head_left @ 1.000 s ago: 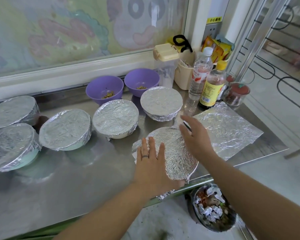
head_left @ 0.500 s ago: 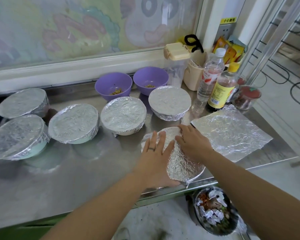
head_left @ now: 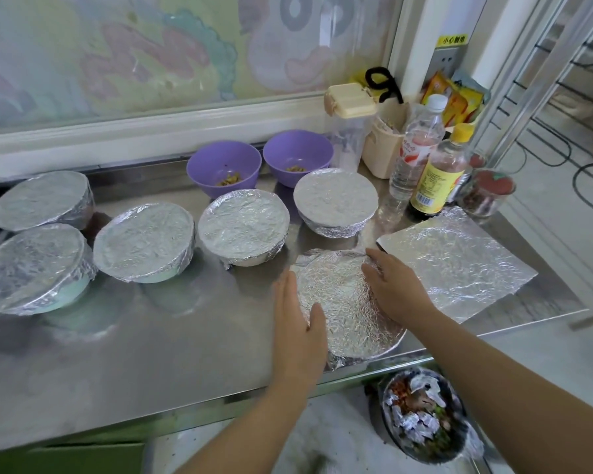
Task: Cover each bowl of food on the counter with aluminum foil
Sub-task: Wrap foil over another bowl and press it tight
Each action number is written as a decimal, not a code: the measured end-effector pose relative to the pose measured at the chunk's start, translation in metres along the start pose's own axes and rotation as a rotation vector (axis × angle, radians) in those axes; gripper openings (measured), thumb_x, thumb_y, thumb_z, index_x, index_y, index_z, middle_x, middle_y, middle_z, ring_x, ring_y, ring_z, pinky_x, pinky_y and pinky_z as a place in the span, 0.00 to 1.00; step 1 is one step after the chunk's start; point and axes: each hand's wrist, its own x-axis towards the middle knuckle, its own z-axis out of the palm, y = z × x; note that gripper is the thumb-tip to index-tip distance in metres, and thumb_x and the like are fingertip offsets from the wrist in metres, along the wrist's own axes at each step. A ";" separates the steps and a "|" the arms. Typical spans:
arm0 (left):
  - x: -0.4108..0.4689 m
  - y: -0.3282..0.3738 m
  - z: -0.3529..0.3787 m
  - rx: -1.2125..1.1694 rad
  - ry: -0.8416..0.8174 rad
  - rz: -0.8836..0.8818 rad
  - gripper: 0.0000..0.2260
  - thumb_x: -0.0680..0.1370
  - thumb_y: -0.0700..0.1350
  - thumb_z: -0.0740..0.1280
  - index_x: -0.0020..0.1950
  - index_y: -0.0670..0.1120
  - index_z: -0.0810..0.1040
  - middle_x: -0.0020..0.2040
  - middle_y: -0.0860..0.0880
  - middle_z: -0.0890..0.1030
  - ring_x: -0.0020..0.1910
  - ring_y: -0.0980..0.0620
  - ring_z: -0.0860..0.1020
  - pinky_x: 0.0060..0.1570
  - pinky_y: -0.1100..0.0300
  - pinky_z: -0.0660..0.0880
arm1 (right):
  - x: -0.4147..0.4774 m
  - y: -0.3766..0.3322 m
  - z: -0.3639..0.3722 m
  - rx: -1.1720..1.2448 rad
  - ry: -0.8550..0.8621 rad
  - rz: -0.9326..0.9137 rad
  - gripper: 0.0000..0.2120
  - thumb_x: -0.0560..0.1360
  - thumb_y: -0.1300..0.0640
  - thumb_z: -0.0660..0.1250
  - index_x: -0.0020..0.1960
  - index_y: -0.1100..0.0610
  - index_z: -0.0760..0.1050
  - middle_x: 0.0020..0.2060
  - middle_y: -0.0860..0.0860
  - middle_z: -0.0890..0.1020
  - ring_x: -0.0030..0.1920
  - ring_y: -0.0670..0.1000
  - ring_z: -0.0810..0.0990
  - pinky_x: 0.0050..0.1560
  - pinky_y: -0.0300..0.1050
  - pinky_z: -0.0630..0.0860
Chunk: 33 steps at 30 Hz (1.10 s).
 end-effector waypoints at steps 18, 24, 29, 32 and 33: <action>0.006 -0.012 0.038 -0.484 0.239 -0.375 0.19 0.85 0.45 0.54 0.67 0.69 0.70 0.54 0.44 0.82 0.48 0.37 0.78 0.51 0.46 0.79 | -0.001 0.003 0.012 -0.062 0.059 0.005 0.20 0.85 0.49 0.55 0.76 0.49 0.66 0.71 0.49 0.73 0.66 0.53 0.75 0.59 0.49 0.71; 0.036 -0.006 -0.007 -0.180 0.165 -0.092 0.19 0.84 0.44 0.59 0.76 0.50 0.67 0.74 0.56 0.68 0.70 0.62 0.64 0.73 0.63 0.59 | -0.005 -0.001 0.007 -0.113 0.052 -0.010 0.24 0.84 0.44 0.55 0.78 0.49 0.63 0.73 0.50 0.70 0.70 0.53 0.71 0.62 0.52 0.72; 0.092 0.008 -0.004 0.172 -0.142 0.234 0.18 0.85 0.44 0.57 0.76 0.48 0.69 0.74 0.52 0.71 0.73 0.55 0.68 0.73 0.60 0.62 | -0.029 -0.023 0.006 -0.271 0.049 0.098 0.45 0.76 0.25 0.49 0.83 0.51 0.44 0.82 0.52 0.49 0.81 0.57 0.47 0.77 0.61 0.54; 0.105 0.009 0.001 0.225 -0.307 0.187 0.18 0.85 0.47 0.57 0.75 0.51 0.71 0.67 0.49 0.79 0.62 0.49 0.77 0.63 0.56 0.72 | -0.048 -0.037 0.016 -0.338 -0.061 0.140 0.59 0.64 0.14 0.43 0.81 0.50 0.31 0.80 0.56 0.32 0.79 0.58 0.30 0.78 0.66 0.42; 0.106 0.008 0.002 0.213 -0.328 0.167 0.17 0.85 0.47 0.57 0.74 0.52 0.72 0.64 0.48 0.81 0.56 0.49 0.79 0.56 0.57 0.74 | -0.052 -0.039 0.019 -0.352 -0.075 0.140 0.62 0.61 0.12 0.42 0.80 0.50 0.29 0.79 0.57 0.30 0.78 0.59 0.27 0.78 0.68 0.39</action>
